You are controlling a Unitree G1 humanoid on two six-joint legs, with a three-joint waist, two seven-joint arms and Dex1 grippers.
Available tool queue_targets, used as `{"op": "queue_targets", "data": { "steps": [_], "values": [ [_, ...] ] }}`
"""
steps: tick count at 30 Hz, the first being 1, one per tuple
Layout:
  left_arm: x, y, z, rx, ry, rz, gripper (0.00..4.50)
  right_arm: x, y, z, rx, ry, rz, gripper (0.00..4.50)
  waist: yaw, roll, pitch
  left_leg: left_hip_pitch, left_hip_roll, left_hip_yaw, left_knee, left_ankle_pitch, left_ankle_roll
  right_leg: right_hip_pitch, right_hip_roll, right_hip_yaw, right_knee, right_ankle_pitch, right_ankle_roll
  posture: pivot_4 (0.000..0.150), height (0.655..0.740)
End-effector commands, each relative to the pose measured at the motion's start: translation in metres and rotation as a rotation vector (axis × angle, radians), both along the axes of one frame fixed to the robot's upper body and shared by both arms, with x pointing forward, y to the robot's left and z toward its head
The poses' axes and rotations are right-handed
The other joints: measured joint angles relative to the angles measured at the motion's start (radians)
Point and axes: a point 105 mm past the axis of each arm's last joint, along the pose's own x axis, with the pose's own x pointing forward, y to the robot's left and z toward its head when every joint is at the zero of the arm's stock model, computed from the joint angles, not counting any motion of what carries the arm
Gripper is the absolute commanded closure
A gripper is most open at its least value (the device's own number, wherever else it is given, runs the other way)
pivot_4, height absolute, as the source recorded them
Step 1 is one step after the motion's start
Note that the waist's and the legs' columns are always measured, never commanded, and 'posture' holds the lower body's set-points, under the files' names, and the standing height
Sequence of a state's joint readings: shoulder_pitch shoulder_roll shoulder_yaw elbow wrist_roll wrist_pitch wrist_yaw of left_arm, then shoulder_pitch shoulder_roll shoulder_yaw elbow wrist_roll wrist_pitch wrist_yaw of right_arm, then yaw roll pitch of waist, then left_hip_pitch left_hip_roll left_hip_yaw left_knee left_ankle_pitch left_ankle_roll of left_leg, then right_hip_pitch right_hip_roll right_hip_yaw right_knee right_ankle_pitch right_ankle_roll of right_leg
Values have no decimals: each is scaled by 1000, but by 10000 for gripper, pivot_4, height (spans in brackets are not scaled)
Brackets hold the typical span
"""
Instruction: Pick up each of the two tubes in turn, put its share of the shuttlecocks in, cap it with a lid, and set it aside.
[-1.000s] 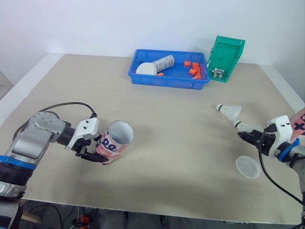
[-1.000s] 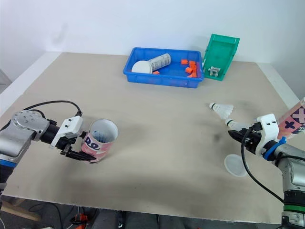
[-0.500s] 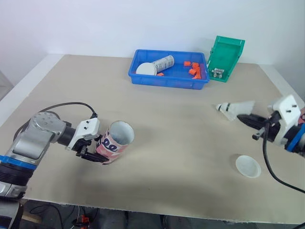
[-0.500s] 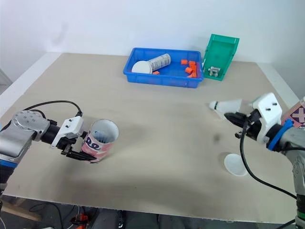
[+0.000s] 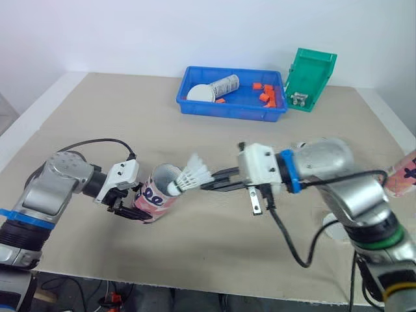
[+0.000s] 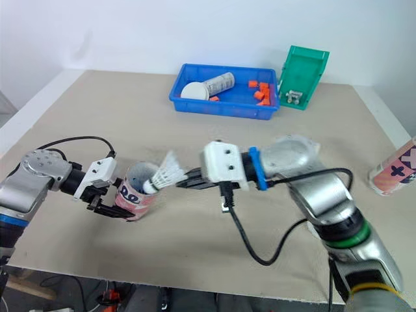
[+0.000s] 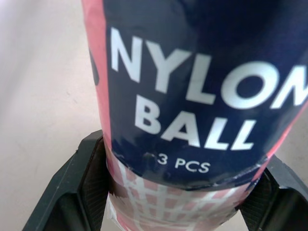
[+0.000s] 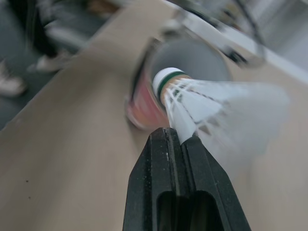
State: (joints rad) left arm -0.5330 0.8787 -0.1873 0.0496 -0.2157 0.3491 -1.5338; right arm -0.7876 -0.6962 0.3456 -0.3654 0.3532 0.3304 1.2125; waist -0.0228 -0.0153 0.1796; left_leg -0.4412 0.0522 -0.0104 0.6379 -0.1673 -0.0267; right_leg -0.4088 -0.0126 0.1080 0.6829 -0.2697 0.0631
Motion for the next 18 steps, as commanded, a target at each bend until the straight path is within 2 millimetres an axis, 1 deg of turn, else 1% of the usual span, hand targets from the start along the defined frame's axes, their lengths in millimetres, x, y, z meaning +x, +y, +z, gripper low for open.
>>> {"op": "queue_targets", "data": {
  "steps": [1, 5, 7, 9, 10, 11, 13, 15, 18],
  "values": [
    [-2, -5, -4, 6, 4, -16, 12933, 6, 5, 3, -32, -59, 37, 44670, 2, 0, 0, 0, 0, 0, 0, 0, 0, 0, 0, -1, 0, 0, 0, 1500, 7038],
    [-3, -4, -5, 6, 7, -13, 12933, 11, 19, -1, -88, -73, 84, 44670, 1, 0, 0, 0, 1, 1, 0, 0, 0, 0, 0, -1, 0, 0, -1, 1500, 7038],
    [-3, -5, -5, 5, 6, -12, 12933, 13, 25, 3, -82, -52, 93, 38300, 1, 0, 0, 1, 2, 1, -1, 0, 0, 0, 0, -1, 1, 0, -2, 1500, 7038],
    [-3, -5, -4, 5, 3, -13, 12933, 10, 26, 8, -74, -29, 128, 30854, 2, 0, 0, 1, 2, 0, -1, 0, 0, 0, 1, -2, 1, 0, -3, 1500, 7038],
    [-3, -6, -4, 2, 3, -12, 12933, 8, 27, 15, -44, -14, 138, 26478, 2, 0, 0, 1, 2, 0, -1, 0, 0, 0, 1, -3, 1, 0, -3, 1500, 7038],
    [-3, -6, -3, 0, 2, -12, 12933, 7, 26, 19, -21, -3, 145, 20632, 2, 0, 0, 1, 2, 0, -1, 0, 0, 0, 1, -2, 1, 0, -3, 1500, 7038],
    [-3, -6, -4, -1, 3, -11, 12933, 10, 23, 27, 26, 33, 108, 11612, 2, 0, 0, 1, 2, 0, -1, 0, 0, 0, 1, -2, 1, 0, -3, 1500, 7038],
    [-3, -7, -5, -1, 2, -10, 12933, 13, 15, 32, 71, 51, 59, 11612, 2, 0, 0, 0, 2, 0, -1, 0, 0, 0, 1, -2, 1, 0, -3, 1500, 7038],
    [-4, -8, -5, -7, 3, -9, 12933, 26, -12, 29, 139, 75, -86, 11612, 7, -1, -1, 0, 2, -1, 0, 0, 0, 1, 1, -3, 1, -1, -2, 1500, 7038]
  ]
}}
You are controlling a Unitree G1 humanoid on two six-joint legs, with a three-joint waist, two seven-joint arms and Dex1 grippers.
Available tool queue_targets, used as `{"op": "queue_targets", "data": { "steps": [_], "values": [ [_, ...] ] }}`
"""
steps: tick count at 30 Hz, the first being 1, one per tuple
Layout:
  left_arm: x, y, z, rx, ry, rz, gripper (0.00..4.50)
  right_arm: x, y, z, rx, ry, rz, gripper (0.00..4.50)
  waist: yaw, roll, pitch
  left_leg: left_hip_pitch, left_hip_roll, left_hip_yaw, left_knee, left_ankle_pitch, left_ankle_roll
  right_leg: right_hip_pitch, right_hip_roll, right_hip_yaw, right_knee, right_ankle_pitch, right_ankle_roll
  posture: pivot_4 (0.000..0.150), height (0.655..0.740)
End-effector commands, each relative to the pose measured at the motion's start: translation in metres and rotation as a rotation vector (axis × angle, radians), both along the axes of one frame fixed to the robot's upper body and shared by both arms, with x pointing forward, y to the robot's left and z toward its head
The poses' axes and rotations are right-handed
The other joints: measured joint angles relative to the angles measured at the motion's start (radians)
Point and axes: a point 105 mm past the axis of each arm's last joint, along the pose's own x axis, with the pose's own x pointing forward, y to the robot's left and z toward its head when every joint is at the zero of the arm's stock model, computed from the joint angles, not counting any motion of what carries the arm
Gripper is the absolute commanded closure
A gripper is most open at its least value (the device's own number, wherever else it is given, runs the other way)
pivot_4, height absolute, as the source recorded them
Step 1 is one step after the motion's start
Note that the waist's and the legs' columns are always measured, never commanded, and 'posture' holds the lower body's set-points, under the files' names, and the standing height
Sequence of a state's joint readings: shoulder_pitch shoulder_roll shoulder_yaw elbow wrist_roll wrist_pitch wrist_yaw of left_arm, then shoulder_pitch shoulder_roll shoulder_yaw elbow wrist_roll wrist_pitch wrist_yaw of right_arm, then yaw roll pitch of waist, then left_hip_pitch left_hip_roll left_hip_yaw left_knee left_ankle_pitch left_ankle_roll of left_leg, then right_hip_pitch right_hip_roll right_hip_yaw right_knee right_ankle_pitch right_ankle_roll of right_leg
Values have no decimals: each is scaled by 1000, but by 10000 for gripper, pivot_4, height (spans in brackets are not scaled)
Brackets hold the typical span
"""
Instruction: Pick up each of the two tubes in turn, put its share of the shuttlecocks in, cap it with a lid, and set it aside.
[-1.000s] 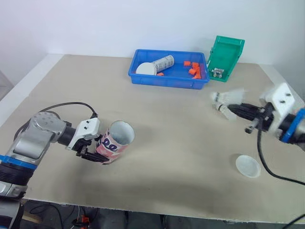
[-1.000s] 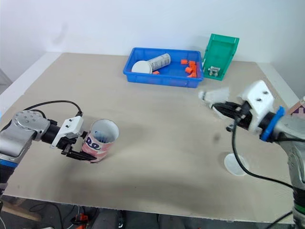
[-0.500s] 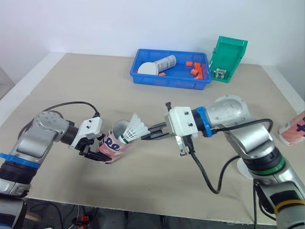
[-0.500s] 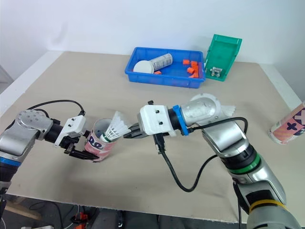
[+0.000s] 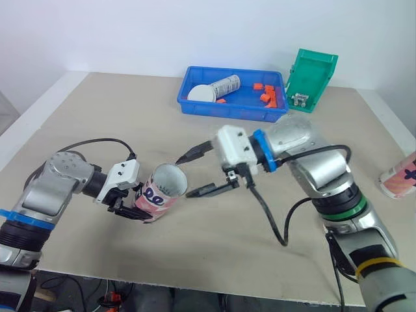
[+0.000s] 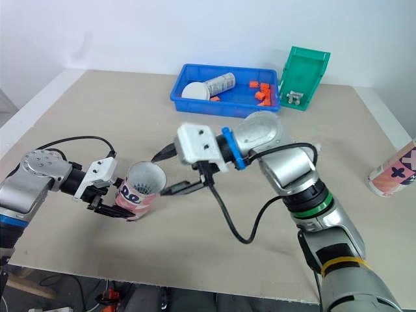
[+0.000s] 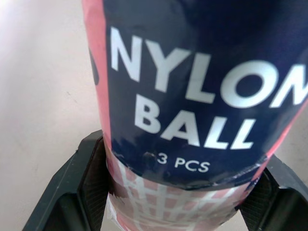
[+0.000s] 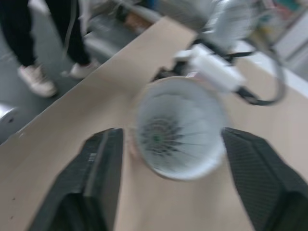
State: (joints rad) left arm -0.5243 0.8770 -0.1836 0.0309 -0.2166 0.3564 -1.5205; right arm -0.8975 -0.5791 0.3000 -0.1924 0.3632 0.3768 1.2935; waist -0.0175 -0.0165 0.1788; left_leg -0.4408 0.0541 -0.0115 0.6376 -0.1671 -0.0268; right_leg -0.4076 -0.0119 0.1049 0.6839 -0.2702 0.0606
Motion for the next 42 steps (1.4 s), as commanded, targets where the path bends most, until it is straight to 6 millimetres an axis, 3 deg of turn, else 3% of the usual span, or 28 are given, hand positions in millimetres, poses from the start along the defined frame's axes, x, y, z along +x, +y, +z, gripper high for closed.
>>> {"op": "queue_targets", "data": {
  "steps": [1, 4, 7, 11, 15, 22, 31, 42],
  "values": [
    [-3, -7, -6, -7, 12, -11, 12933, 17, -34, 6, 99, 2, -205, 11612, 2, -1, 0, 0, 0, 0, 0, 0, 0, 0, 0, 0, 0, 0, 0, 1500, 7038],
    [-4, -7, -7, -14, 12, -5, 12933, 49, -86, -11, 165, 31, -540, 11612, 2, -1, 0, 0, -1, 1, 0, 0, 0, 0, -1, 1, 0, 0, 0, 1500, 7038],
    [-5, -7, -8, -17, 16, -4, 12933, 64, -143, -15, 295, 48, -832, 11612, 2, -1, 0, 0, -2, 1, 0, 0, 0, 0, -2, 1, 0, 0, 1, 1500, 7038],
    [-5, -7, -8, -19, 16, 1, 12933, 59, -219, -19, 405, 32, -1158, 11612, 2, -1, -1, 0, -4, 2, 0, 0, 0, 0, -3, 2, 0, -1, 3, 1500, 7038],
    [-4, -7, -8, -18, 15, -1, 12933, 45, -256, -39, 388, 71, -1307, 11612, 0, 0, -1, 0, -4, 2, -1, 0, 0, 1, -3, 3, 0, -1, 4, 1500, 7038],
    [-1, -9, -8, -16, 10, -7, 12933, 47, -286, -69, 385, 163, -1442, 11612, -4, 0, -1, 2, -5, 4, 0, 3, 4, 2, -5, 5, 0, 2, 5, 1500, 7038],
    [0, -7, -7, -8, -1, -5, 12933, 78, -294, -91, 357, 227, -1493, 11612, -5, 0, -1, 1, -8, 8, 0, 4, 6, 1, -9, 5, -1, 3, 7, 1500, 7038],
    [1, -6, -4, -6, -8, 0, 12933, 122, -284, -93, 337, 243, -1514, 11612, -7, 0, 0, 1, -8, 8, -1, 4, 7, 1, -9, 5, -2, 2, 8, 1500, 7038]
  ]
}}
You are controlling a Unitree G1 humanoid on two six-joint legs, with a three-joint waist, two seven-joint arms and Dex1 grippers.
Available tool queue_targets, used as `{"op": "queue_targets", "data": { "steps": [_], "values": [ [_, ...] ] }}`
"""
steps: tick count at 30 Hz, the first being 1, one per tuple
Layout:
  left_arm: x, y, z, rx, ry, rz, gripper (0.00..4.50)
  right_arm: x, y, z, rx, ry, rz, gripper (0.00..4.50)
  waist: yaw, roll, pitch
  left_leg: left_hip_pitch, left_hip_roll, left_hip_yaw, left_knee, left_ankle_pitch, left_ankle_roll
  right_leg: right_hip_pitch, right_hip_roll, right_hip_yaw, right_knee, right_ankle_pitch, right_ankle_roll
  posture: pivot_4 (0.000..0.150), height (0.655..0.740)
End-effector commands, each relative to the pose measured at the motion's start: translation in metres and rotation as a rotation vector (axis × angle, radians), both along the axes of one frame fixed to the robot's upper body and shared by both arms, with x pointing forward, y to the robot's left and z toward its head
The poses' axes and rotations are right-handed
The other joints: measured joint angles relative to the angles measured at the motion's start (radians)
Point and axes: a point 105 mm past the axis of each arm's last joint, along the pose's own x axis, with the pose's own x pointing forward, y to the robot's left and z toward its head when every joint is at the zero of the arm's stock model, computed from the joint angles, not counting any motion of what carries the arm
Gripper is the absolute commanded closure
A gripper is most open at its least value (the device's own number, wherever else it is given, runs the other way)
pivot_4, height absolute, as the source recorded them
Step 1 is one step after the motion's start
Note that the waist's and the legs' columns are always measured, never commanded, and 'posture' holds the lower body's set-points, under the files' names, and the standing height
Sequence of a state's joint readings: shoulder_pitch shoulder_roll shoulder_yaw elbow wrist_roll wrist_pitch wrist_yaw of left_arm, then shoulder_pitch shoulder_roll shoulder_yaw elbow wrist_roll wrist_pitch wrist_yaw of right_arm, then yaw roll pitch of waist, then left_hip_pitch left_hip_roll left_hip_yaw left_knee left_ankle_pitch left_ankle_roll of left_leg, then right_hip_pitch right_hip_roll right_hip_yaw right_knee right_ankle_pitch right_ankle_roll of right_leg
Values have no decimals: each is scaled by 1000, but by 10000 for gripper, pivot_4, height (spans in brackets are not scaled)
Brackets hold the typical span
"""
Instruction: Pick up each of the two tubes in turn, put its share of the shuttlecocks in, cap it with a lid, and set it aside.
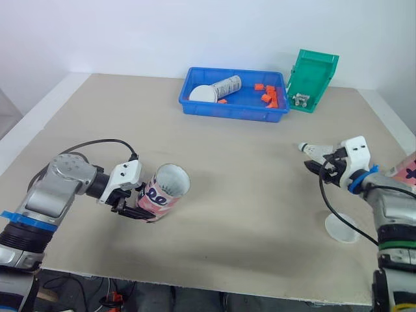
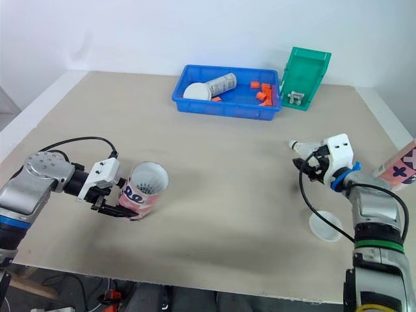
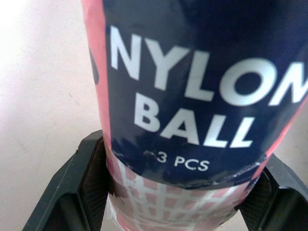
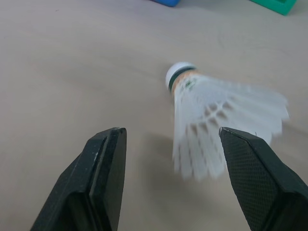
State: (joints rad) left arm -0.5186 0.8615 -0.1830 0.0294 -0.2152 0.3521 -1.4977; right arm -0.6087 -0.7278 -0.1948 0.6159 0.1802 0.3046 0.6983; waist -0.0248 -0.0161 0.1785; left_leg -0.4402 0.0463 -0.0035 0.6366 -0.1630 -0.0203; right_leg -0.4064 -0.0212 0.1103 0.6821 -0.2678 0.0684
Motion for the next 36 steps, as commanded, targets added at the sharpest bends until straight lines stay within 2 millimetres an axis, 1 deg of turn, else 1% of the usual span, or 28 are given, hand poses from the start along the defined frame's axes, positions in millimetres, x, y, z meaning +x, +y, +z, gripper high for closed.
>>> {"op": "queue_targets", "data": {
  "steps": [1, 4, 5, 6, 7, 8, 9, 11, 12, 13, 14, 15, 16, 17, 18, 20, 22, 25, 27, 28, 33, 36],
  "values": [
    [-1, -3, -2, 8, 3, -7, 12933, 13, -1, 14, -22, -46, -15, 11612, 0, 0, 0, 0, 0, 0, 0, 0, 0, 0, 0, 0, 0, 0, 0, 1500, 7038],
    [-1, -2, -1, 10, 0, -5, 12933, 16, 0, 16, -19, -49, -13, 19552, 0, 0, 0, -1, 0, 0, 0, 0, 0, 0, 0, 0, 0, -1, 1, 1500, 7038],
    [0, -2, -1, 10, -1, -4, 12933, 16, 0, 16, -21, -53, -8, 25068, 1, 0, 0, -1, 0, 0, 0, 0, 0, 0, 0, 0, 0, -1, 1, 1500, 7038],
    [-1, -1, -1, 10, -2, -3, 12933, 16, 1, 18, -14, -61, 0, 28669, 1, 0, 0, -1, 0, 0, 0, 0, 0, 0, 0, 0, 0, -1, 1, 1500, 7038],
    [-1, -1, -1, 10, -2, -1, 12933, 15, 1, 19, -13, -68, 7, 33339, 0, 0, 0, -1, 0, -1, 0, 0, 0, 0, 0, 0, 0, -1, 1, 1500, 7038],
    [-1, 0, -1, 11, -2, 0, 12933, 13, 1, 21, -15, -79, 15, 39659, 0, 0, 0, -1, 0, 0, -1, 0, 0, 0, 0, 0, 0, -1, 1, 1500, 7038],
    [-1, 0, -1, 12, -2, 0, 12933, 11, 1, 22, -20, -88, 21, 44040, 0, 0, 0, -1, 0, 0, -1, 0, 0, 0, 0, 0, 0, -1, 1, 1500, 7038],
    [-2, 1, -1, 14, -2, 1, 12933, 7, 2, 32, -50, -127, 43, 44761, 0, 0, 0, -1, 0, -1, -1, 0, 0, 0, 0, 0, 0, -1, 1, 1500, 7038],
    [-2, 1, -1, 15, -2, 0, 12933, 4, 11, 45, -66, -168, 88, 44761, 0, 0, 0, -1, 0, -1, -1, 0, 0, 0, 0, 0, 0, -1, 1, 1500, 7038],
    [-2, 1, -1, 16, -2, 0, 12933, 2, 17, 53, -78, -196, 122, 44761, 0, 1, 1, -1, 0, -1, -1, 0, 0, 0, 0, 0, 0, -1, 1, 1500, 7038],
    [-1, 1, -1, 16, -3, -1, 12933, -2, 27, 61, -87, -219, 169, 44761, -2, 1, 1, -1, 0, -1, -1, 0, 0, -1, 0, 0, 0, -1, 1, 1500, 7038],
    [-1, 1, -1, 17, -3, -2, 12933, -7, 44, 74, -115, -257, 247, 44761, -2, 3, 2, -1, 0, -1, -1, 0, 0, -1, 0, 0, 0, -1, 1, 1500, 7038],
    [-1, 1, 0, 17, -3, -3, 12933, -11, 55, 82, -133, -278, 296, 44761, -3, 4, 2, -1, 0, -1, -1, 0, 0, -1, 0, 0, 0, 0, 1, 1500, 7038],
    [0, 1, 0, 19, -3, -4, 12933, -18, 80, 94, -160, -312, 408, 44761, -4, 4, 2, -1, 0, -1, -1, 0, 0, -1, 1, 0, 1, 0, 1, 1500, 7038],
    [0, 1, 0, 21, -4, -7, 12933, -30, 112, 105, -210, -346, 555, 44761, -4, 5, 2, -1, 0, -1, -1, 0, 0, -1, 1, 0, 1, 0, 1, 1500, 7038],
    [1, 1, 0, 22, -4, -10, 12933, -57, 165, 115, -282, -383, 811, 44761, -7, 5, 2, -1, 1, -1, -1, 0, 0, -1, 2, 0, 1, 0, 1, 1500, 7038],
    [1, 0, 0, 22, -4, -13, 12933, -77, 196, 115, -341, -388, 986, 44761, -6, 5, 2, 0, 2, -2, -1, 0, 0, -1, 3, -1, 1, 0, 0, 1500, 7038],
    [2, -1, 0, 23, -6, -17, 12933, -104, 231, 119, -424, -431, 1222, 44761, 0, 2, 2, -1, 2, -3, -1, 0, 0, -1, 2, -2, 0, -1, -1, 1500, 7038],
    [2, -1, 0, 22, -7, -18, 12933, -115, 243, 122, -463, -456, 1327, 44761, 0, 2, 2, -2, 2, -1, 0, 0, 0, -2, 0, -2, 0, -1, -1, 1500, 7038],
    [2, -1, 0, 22, -8, -18, 12933, -118, 245, 122, -482, -461, 1357, 44761, 0, 1, 2, -2, 1, 0, 0, 0, 0, -2, -1, -2, 0, -1, -1, 1500, 7038],
    [-1, 0, 0, 25, -4, -16, 12933, -125, 255, 123, -540, -488, 1467, 44761, 1, 0, 2, -2, 2, 0, 0, 0, 0, -2, -1, -4, 0, -1, -2, 1500, 7038],
    [-1, 1, 0, 26, -2, -15, 12933, -126, 266, 118, -571, -481, 1528, 44761, 1, 1, 2, -2, 3, 0, -1, 0, 0, -3, -1, -6, 0, 0, -3, 1500, 7038]
  ]
}}
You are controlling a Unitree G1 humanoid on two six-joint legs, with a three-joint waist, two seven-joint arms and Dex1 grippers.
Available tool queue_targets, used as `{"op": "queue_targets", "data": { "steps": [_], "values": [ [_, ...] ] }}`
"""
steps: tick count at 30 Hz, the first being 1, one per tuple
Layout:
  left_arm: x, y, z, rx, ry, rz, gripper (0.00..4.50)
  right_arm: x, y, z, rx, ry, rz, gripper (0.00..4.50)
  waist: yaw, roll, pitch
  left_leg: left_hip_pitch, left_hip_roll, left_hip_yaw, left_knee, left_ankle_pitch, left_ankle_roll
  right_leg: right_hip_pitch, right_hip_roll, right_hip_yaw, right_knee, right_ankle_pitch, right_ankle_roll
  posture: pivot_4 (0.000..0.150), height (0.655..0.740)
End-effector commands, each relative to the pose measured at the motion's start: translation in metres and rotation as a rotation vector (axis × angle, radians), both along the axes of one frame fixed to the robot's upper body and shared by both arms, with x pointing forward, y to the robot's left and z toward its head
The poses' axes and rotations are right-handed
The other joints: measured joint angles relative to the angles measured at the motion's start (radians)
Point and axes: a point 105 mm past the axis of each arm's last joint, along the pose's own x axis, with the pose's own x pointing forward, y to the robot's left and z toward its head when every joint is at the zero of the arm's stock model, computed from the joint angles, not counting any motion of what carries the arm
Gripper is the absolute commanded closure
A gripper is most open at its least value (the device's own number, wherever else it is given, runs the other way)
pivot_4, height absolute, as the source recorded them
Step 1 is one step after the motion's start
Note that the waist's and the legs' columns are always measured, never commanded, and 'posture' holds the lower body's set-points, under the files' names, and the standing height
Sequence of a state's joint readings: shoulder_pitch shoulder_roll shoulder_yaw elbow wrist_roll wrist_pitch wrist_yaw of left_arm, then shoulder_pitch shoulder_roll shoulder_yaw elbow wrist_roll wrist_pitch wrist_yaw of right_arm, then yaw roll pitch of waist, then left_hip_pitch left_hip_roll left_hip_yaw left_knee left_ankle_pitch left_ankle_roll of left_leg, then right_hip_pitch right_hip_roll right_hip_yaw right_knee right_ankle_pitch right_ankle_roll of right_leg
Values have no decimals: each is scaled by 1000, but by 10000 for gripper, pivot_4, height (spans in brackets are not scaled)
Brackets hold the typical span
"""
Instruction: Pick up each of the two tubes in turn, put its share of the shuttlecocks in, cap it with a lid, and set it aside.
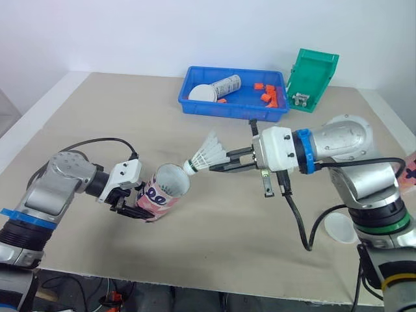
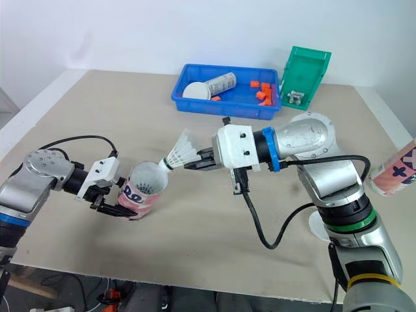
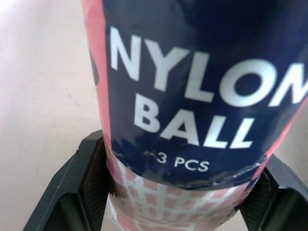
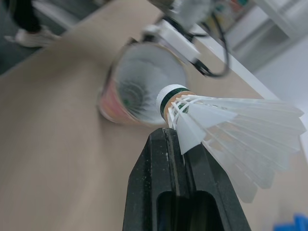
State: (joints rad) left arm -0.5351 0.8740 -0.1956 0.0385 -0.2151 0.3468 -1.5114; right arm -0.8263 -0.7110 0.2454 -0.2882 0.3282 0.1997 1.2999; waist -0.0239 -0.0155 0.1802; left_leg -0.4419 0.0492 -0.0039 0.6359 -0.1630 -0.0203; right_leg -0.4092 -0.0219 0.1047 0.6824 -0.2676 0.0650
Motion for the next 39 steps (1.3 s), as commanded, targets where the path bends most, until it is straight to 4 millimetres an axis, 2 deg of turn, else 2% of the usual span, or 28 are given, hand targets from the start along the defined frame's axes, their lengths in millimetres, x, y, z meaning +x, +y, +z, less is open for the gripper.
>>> {"op": "queue_targets", "data": {
  "steps": [1, 3, 4, 5, 9, 12, 13, 17, 19, 20, 23, 24, 25, 26, 30, 31, 39],
  "values": [
    [-1, 0, -2, 10, -4, -4, 12933, -5, 12, 4, -36, -51, 71, 44761, 0, 0, 0, 0, 0, 0, 0, 0, 0, 0, 0, 0, 0, 0, 0, 1500, 7038],
    [0, -2, -1, 10, -6, -6, 12933, -3, 19, -1, -65, -29, 102, 44761, 0, 0, 0, 0, 0, 0, 0, 0, 0, 0, 0, 0, 0, 0, 0, 1500, 7038],
    [1, -2, 0, 9, -8, -8, 12933, -2, 22, -2, -76, -24, 109, 37907, 0, 0, 0, 0, 0, 0, 0, 0, 0, 0, 0, 0, 0, 0, 0, 1500, 7038],
    [2, -3, 1, 8, -9, -10, 12933, 0, 27, -4, -90, -23, 118, 35666, 0, 0, 0, 0, 0, 0, 0, 0, 0, 0, 0, 0, 0, 0, 0, 1500, 7038],
    [2, -3, 2, 7, -11, -13, 12933, 0, 40, -3, -113, -16, 168, 15483, 1, 0, 0, 0, 0, 0, 0, 0, 0, 0, 0, -1, 0, 1, -1, 1500, 7038],
    [4, -3, 2, 7, -13, -8, 12933, 1, 40, 4, -94, -16, 173, 472, 2, 0, 0, -1, 0, 0, 0, 0, 0, 0, 0, -1, 0, 0, -1, 1500, 7038],
    [4, -2, 3, 7, -14, -6, 12933, 2, 38, 8, -77, -16, 167, 122, 2, 0, 0, -1, 0, 0, 0, 0, 0, 0, 0, -1, 0, 0, -1, 1500, 7038],
    [4, -2, 3, 5, -14, -2, 12933, 11, 29, 31, 19, 35, 131, 122, 2, 0, 0, -1, 1, -1, 0, 0, 0, 0, 1, -2, 0, 1, -2, 1500, 7038],
    [4, -2, 2, 6, -13, -1, 12933, 14, 31, 36, 38, 52, 127, 122, 1, 0, 0, 0, 1, -1, 0, 1, -1, 0, 1, -2, 0, 1, -3, 1500, 7038],
    [5, -2, 2, 6, -13, -2, 12933, 14, 32, 32, 10, 56, 126, 2458, 1, 0, 0, 0, 1, -1, 0, 1, -1, 0, 1, -2, 0, 2, -3, 1500, 7038],
    [7, -2, 3, 5, -19, -1, 12933, 15, 32, 15, -97, 15, 144, 11574, 2, 0, 0, 0, 2, -1, 0, 1, -1, 0, 1, -3, 0, 1, -3, 1500, 7038],
    [8, -2, 3, 6, -21, -1, 12933, 16, 34, 11, -121, 0, 150, 16519, 2, 0, 0, 0, 2, -1, 0, 1, -1, 0, 1, -3, 0, 1, -3, 1500, 7038],
    [9, -2, 3, 7, -22, 0, 12933, 17, 36, 10, -136, -8, 154, 23293, 2, 0, 0, 0, 2, -1, 0, 1, -1, 0, 1, -3, 0, 1, -3, 1500, 7038],
    [10, -1, 3, 9, -24, 0, 12933, 19, 37, 9, -149, -21, 152, 25287, 1, 0, 0, 0, 2, -1, 0, 1, -1, 0, 1, -3, 0, 1, -3, 1500, 7038],
    [12, 0, 5, 11, -30, 0, 12933, 25, 45, 5, -195, -56, 164, 42783, 1, 0, 0, 0, 2, -1, 0, 1, -1, -1, 1, -3, 0, 1, -3, 1500, 7038],
    [13, 1, 6, 12, -33, 1, 12933, 26, 48, 4, -208, -62, 171, 43977, 1, 0, 0, 0, 2, -1, 0, 1, -1, -1, 2, -3, 1, 1, -3, 1500, 7038],
    [15, 2, 10, 11, -43, 4, 12933, 27, 77, -4, -293, -84, 240, 43977, 0, -1, 1, -1, 4, -2, -1, 1, -1, -2, 4, -3, 1, 1, -5, 1500, 7038]
  ]
}}
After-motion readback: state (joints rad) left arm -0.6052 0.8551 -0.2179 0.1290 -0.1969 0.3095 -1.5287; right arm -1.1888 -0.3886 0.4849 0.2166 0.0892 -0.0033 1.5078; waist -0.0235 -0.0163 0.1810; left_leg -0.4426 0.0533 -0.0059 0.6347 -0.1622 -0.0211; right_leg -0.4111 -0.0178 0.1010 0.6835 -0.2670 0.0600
